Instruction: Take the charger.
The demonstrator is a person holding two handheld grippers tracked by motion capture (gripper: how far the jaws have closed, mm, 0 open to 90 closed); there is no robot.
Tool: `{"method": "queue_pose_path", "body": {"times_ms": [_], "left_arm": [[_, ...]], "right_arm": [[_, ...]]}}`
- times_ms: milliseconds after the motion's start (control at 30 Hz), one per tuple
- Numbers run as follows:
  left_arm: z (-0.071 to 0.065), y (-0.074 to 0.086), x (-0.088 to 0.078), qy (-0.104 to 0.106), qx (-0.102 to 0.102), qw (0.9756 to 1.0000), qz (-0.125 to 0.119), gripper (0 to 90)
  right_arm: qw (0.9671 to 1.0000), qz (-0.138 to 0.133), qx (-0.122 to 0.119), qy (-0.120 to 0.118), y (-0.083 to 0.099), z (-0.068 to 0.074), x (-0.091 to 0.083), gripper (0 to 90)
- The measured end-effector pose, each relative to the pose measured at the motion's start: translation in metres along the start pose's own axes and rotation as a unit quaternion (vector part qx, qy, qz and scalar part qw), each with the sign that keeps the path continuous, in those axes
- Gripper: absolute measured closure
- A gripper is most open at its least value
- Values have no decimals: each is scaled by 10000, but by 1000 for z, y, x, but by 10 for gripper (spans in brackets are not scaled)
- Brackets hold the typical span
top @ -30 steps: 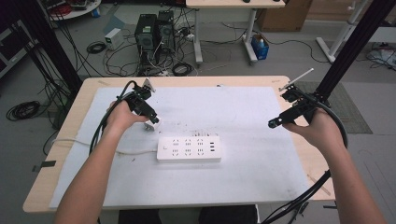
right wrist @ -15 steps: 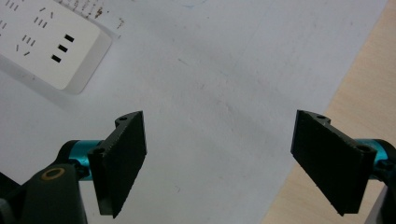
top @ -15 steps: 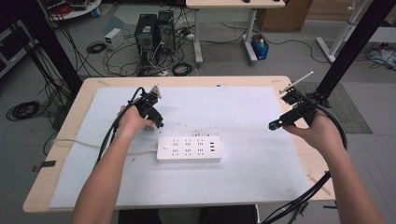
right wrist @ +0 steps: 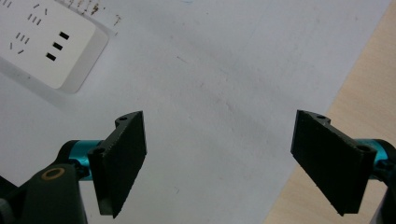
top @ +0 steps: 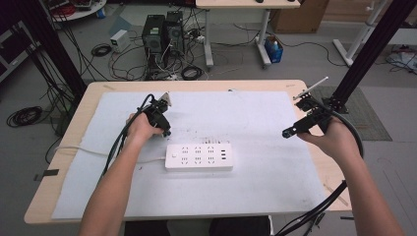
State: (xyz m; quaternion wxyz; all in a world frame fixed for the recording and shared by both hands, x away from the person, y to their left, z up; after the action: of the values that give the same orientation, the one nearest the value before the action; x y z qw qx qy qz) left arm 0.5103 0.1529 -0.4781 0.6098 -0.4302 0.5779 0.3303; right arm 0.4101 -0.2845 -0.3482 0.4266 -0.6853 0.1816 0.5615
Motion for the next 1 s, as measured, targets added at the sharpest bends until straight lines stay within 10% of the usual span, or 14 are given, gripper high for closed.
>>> {"method": "queue_pose_path", "body": {"times_ms": [333, 733, 1000], "left_arm": [[1, -1, -10, -30, 79, 9998, -183, 424], [-10, 31, -121, 202, 497, 9949, -850, 424], [-21, 43, -157, 130, 698, 9926, -982, 424]], "right_arm": [[10000, 50, -4, 5, 1, 1, 3, 178], [9999, 140, 76, 36, -8, 5, 1, 178], [9999, 119, 36, 33, -14, 11, 1, 178]]}}
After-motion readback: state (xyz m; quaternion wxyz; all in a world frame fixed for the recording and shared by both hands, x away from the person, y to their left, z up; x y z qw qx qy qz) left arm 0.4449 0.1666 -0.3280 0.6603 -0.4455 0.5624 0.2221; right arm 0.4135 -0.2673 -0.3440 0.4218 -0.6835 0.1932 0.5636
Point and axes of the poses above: each handheld gripper's, and its own axes: x roughly forward along the jaws, y roughly out of its underside, z roughly to its left, the point moved 7 cm from there along x, roughly forward along the jaws, and after that the axes turned 6 degrees about -x, right-handed, at the moved point
